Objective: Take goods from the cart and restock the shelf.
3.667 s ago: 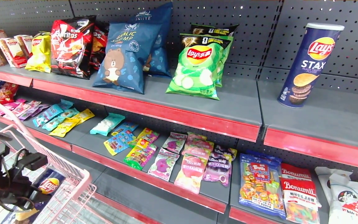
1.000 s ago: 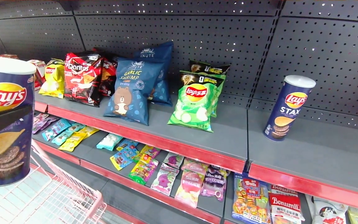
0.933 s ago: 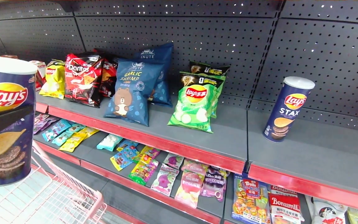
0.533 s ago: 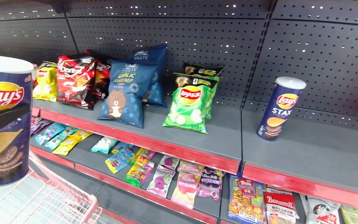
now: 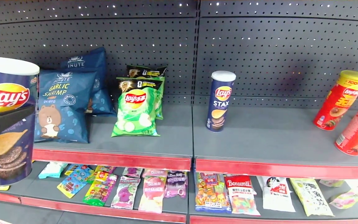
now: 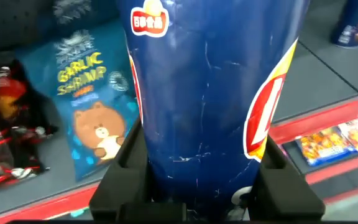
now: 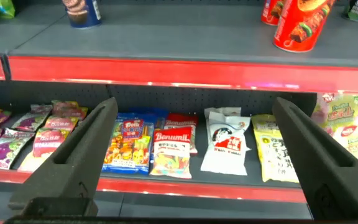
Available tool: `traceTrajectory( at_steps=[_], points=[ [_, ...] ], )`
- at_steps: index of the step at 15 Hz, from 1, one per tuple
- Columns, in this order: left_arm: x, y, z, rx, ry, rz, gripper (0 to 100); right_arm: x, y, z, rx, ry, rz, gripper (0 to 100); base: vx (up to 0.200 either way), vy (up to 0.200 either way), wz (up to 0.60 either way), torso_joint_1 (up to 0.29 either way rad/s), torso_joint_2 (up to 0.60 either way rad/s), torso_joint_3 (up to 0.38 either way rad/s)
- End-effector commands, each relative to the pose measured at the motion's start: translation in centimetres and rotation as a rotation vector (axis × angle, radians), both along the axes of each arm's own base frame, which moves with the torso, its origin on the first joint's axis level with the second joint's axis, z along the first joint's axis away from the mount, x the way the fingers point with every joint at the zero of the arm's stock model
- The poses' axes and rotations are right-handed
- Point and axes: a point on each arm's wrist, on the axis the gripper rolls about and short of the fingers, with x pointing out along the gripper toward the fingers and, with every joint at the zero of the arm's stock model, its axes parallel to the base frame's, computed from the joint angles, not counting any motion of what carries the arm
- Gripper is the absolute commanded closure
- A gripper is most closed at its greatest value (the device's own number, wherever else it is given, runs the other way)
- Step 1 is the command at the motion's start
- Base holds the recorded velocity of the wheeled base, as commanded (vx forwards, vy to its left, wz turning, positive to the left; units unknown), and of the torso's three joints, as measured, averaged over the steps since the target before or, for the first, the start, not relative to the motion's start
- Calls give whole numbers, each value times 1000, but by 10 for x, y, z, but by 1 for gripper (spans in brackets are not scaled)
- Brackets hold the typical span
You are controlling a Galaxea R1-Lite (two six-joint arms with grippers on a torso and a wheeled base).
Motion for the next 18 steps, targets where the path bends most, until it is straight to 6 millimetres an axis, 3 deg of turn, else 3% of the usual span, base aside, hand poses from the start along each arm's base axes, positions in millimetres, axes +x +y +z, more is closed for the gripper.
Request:
traceTrajectory(
  at_steps=[1, 7, 11, 15, 16, 17, 18],
  points=[
    [-1, 0, -1, 0, 1, 3, 100, 0, 0, 0, -1, -1, 0, 0, 0, 0, 0, 0, 0, 0],
    [-12, -1, -11, 14, 8, 29, 100, 1, 0, 0, -5, 13, 6, 0, 0, 0, 0, 0, 0, 0],
    [-29, 1, -13, 56, -26, 169, 100, 5, 0, 4, -75, 54, 28, 0, 0, 0, 0, 0, 0, 0],
    [-50, -3, -29, 51, -25, 142, 100, -1, 0, 3, -73, -15, 16, 0, 0, 0, 0, 0, 0, 0],
    [-55, -5, -31, 43, -30, 112, 100, -6, 1, 49, -54, -104, 22, 0, 0, 0, 0, 0, 0, 0],
    [-58, -6, -30, 35, -40, 90, 100, 23, 0, 123, 45, -39, 10, 0, 0, 0, 0, 0, 0, 0],
    [-58, -6, -31, 28, -36, 60, 100, 56, 0, 173, 137, -23, 6, 0, 0, 0, 0, 0, 0, 0]
  ],
)
